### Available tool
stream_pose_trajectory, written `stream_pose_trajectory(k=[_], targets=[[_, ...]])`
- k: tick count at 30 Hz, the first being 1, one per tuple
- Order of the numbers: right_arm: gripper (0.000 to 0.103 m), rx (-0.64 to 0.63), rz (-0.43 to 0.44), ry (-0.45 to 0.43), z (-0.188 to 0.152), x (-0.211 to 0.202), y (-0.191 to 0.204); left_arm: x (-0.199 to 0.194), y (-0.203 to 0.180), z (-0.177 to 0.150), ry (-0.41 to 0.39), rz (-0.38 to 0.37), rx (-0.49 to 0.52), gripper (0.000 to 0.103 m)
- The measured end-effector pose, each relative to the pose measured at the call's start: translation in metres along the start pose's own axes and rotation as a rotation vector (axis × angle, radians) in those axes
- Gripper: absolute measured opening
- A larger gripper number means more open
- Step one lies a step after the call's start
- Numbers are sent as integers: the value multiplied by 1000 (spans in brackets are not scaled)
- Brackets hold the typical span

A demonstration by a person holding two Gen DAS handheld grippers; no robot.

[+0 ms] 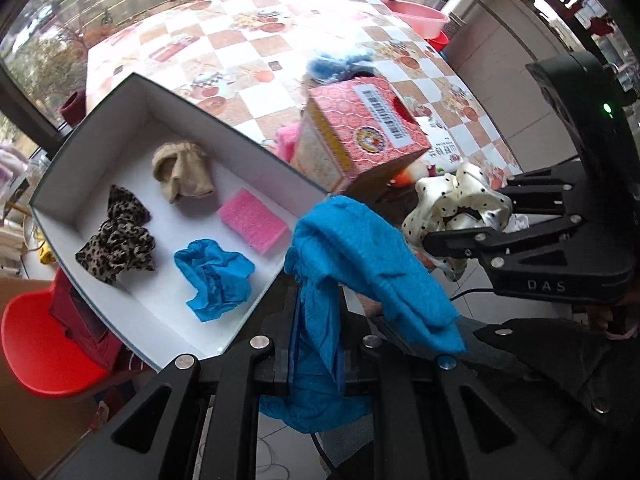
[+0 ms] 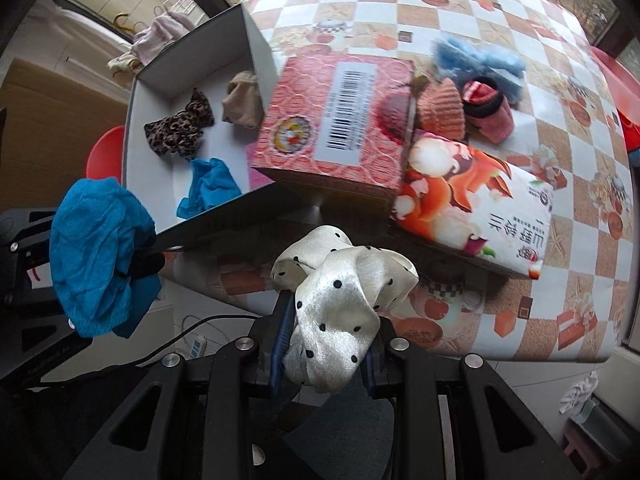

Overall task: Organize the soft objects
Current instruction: 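Carry the blue cloth and polka-dot scrunchie in both grippers over the white box, then open the left gripper to drop the blue cloth while the right drops the polka-dot scrunchie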

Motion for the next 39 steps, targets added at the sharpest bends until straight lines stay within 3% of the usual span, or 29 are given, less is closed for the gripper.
stream_pose_trajectory(k=[9, 19, 29, 39], targets=[[31, -168, 29, -16, 26, -2, 58, -15, 60, -9, -85, 131, -211, 15], [31, -170, 14, -70, 76, 1, 87, 0, 115, -21, -80, 226, -545, 15], [31, -211, -6, -47, 96, 27, 110, 17, 121, -22, -70, 240, -615, 15], [31, -215, -32, -4, 105, 52, 108, 42, 124, -31, -11, 241, -627, 15]])
Point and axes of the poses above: each gripper's, at about its wrist camera, not at the fingertips, and x roughly the way its jaws point, y to its left, z to its top, the point moved 5 cm from there along x, roughly the way its jaws point, and after that the axes turned 4 degrees about x, right-handed, at the moved point
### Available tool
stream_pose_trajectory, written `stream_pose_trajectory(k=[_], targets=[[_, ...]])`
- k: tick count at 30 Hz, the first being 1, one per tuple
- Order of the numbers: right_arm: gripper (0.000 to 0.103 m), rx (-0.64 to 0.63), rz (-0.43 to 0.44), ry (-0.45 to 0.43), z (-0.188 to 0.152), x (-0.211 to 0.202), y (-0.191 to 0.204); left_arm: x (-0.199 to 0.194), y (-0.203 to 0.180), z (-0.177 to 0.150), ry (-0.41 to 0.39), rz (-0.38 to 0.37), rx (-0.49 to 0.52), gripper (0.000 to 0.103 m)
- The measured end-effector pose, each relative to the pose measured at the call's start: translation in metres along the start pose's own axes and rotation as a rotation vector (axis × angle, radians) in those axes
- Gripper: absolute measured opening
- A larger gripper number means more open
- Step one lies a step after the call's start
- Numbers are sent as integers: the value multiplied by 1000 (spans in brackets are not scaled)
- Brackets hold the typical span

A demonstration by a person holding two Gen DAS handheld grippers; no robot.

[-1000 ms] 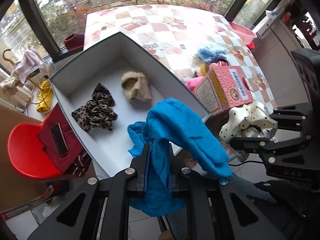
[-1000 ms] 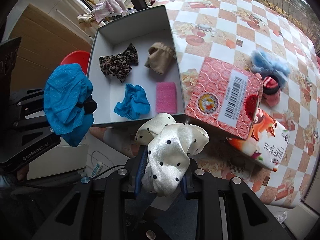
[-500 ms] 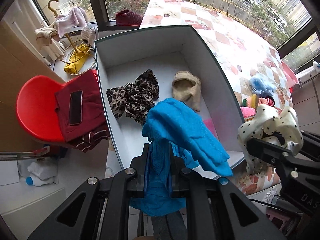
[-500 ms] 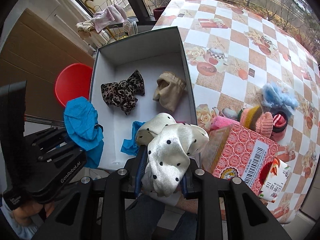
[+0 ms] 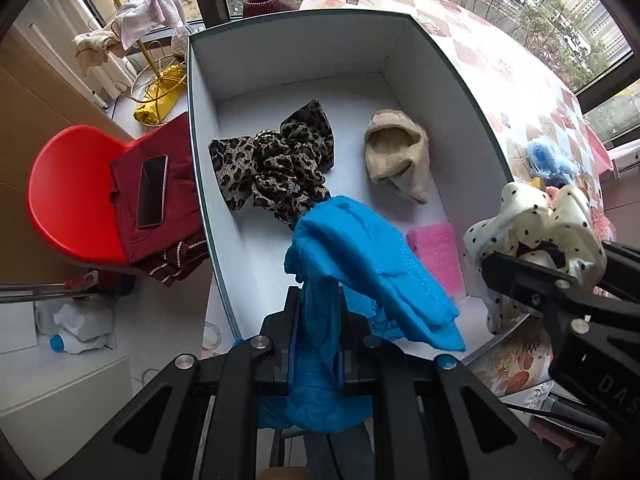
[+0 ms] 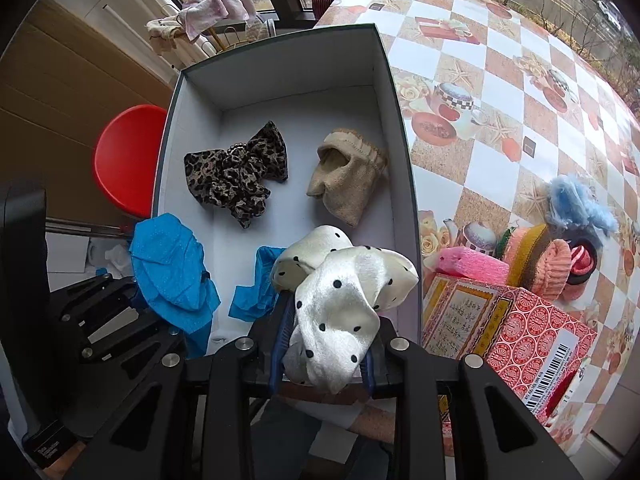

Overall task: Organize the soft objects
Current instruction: 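Open the left gripper to drop the blue cloth while the right drops the polka-dot scrunchie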

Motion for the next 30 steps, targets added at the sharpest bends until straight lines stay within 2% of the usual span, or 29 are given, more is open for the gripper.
stream_pose_trajectory(k=[7, 13, 20, 26, 30], targets=[[31, -13, -7, 26, -2, 17, 1, 12, -10, -2, 20, 11, 15, 15], [31, -4, -5, 71, -6, 34, -1, 29, -13, -6, 75, 15, 38, 15], [31, -9, -3, 125, -21, 47, 1, 34, -20, -17, 90, 42, 108, 15], [31, 6, 47, 177, -33, 53, 7, 32, -16, -24, 103, 53, 130, 15], [31, -28, 59, 206, -42, 55, 16, 30, -12, -29, 110, 62, 139, 15]])
Point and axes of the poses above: each gripper's, at about its wrist camera, not at the fingertips, and x roughly the way its jaws point, y to its left, z to its top, the point moved 5 cm from there along x, roughly the way its jaws point, and after that the axes turned 4 degrees about x, right-handed, at the moved point
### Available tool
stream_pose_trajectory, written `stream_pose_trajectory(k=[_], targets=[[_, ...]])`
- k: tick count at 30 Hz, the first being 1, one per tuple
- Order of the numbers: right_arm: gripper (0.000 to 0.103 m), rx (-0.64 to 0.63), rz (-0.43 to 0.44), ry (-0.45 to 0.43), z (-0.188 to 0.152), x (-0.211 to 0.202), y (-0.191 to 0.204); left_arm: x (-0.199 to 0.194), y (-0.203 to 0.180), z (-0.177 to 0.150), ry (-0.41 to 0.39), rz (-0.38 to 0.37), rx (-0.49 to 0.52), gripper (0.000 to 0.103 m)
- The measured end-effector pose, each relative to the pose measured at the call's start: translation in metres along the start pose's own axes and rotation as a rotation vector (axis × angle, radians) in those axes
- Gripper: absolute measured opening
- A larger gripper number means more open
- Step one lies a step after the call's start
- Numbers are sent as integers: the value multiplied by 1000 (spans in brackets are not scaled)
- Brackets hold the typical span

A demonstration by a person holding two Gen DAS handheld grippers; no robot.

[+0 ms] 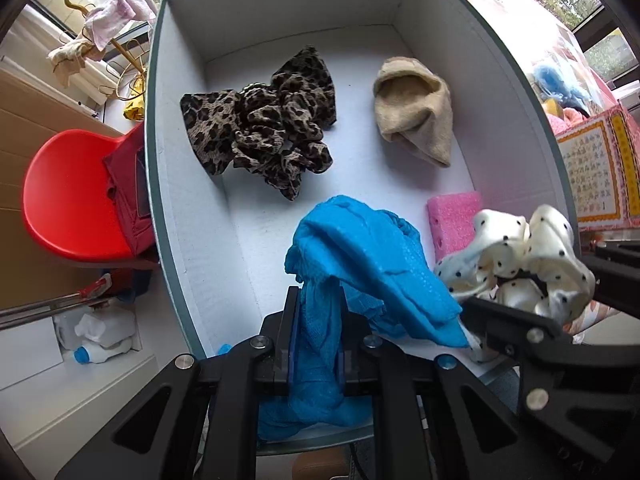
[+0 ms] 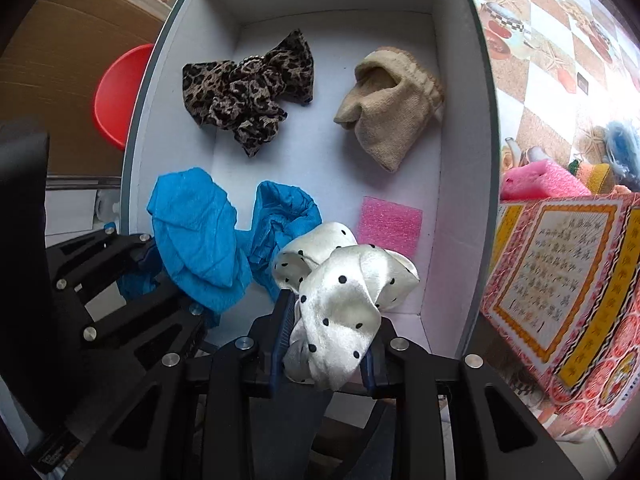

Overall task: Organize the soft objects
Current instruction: 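Open the left gripper to drop the blue cloth while the right drops the polka-dot scrunchie, then move both open grippers from the white box back to the pile of soft items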

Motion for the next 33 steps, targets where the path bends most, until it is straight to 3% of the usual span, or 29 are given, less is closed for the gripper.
stream_pose_trajectory(k=[14, 17, 18, 19, 20, 21, 27, 29, 30, 33], targets=[[31, -37, -49, -94, 15, -26, 6, -6, 2, -7, -7, -22, -2, 16], [31, -46, -53, -110, 13, -36, 9, -11, 2, -6, -14, -28, 1, 36], [33, -47, -49, -112, 15, -39, 9, -13, 1, -6, -19, -32, 5, 54], [47, -49, -44, -112, 16, -41, 10, -15, 1, -6, -28, -30, 8, 71], [58, -51, -40, -112, 15, -43, 10, -19, 1, -6, -40, -28, 14, 76], [75, -55, -38, -119, 17, -46, 12, -21, -1, -5, -50, -40, 17, 80], [78, -69, -72, -150, 14, -60, 10, -21, -7, 2, -53, -38, 25, 95], [88, -69, -86, -158, 14, -62, 9, -25, -8, 4, -62, -44, 13, 97], [92, -71, -90, -167, 14, -63, 9, -29, -7, 6, -72, -46, 9, 103], [102, -89, -75, -179, 16, -67, 11, -42, -5, 11, -106, -64, 1, 103]])
Point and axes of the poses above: each gripper's, at about its wrist camera, not at the fingertips, and x roughly the way its jaws point, y to its left, z to its top, the point moved 5 cm from there along x, roughly the way its jaws point, and after that the axes turned 4 degrees about x, right-handed, at the moved point
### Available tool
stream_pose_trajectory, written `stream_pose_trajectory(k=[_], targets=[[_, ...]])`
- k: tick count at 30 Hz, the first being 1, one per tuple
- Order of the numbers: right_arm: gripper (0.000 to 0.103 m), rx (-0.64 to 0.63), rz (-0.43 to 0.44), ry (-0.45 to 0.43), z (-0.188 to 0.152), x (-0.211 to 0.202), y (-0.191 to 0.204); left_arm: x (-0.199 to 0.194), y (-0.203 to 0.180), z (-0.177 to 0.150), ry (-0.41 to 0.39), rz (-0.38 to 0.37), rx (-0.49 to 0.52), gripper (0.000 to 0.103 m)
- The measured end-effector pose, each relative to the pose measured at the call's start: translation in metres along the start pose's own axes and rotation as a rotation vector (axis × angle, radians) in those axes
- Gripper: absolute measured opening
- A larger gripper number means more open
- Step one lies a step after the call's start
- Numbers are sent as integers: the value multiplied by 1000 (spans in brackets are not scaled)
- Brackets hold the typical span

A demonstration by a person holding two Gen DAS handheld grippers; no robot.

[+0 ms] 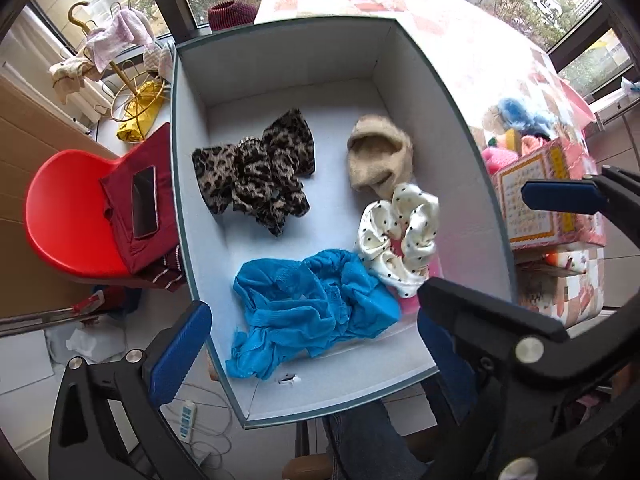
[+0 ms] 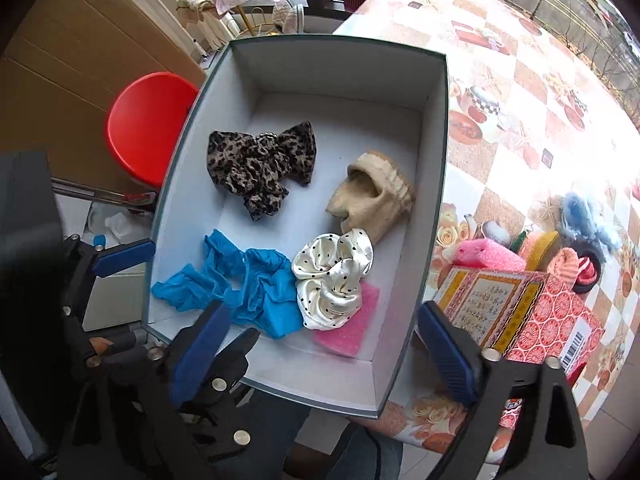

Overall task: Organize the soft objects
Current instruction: 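Move both open grippers from the white box back to the pile of soft items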

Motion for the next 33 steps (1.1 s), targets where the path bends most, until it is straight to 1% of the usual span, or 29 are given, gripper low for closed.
stream_pose_trajectory(k=[3, 7, 10, 24, 30, 33], targets=[[102, -2, 30, -20, 4, -11, 0, -7, 2, 5, -15, -1, -1, 103], [102, -16, 21, -48, 9, -20, 4, -15, 9, 10, -23, -6, -10, 103], [102, -19, 25, -56, 13, -26, 6, -26, 7, 12, -29, 2, -8, 103], [102, -31, 25, -91, 31, -45, 6, -44, 9, 29, -51, 28, 0, 103], [102, -19, 37, -110, 35, -54, 0, -52, 0, 40, -59, 17, 18, 103], [102, 4, 51, -123, 37, -63, -10, -58, -10, 50, -66, -3, 37, 103]])
Point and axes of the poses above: each gripper's, at about its wrist camera, not at the fingertips, and x roughly the way its jaws point, y to its left, z to its top, the point moved 5 cm from there along x, roughly the way its jaws point, and after that the axes turned 4 degrees about x, right-handed, at the moved point
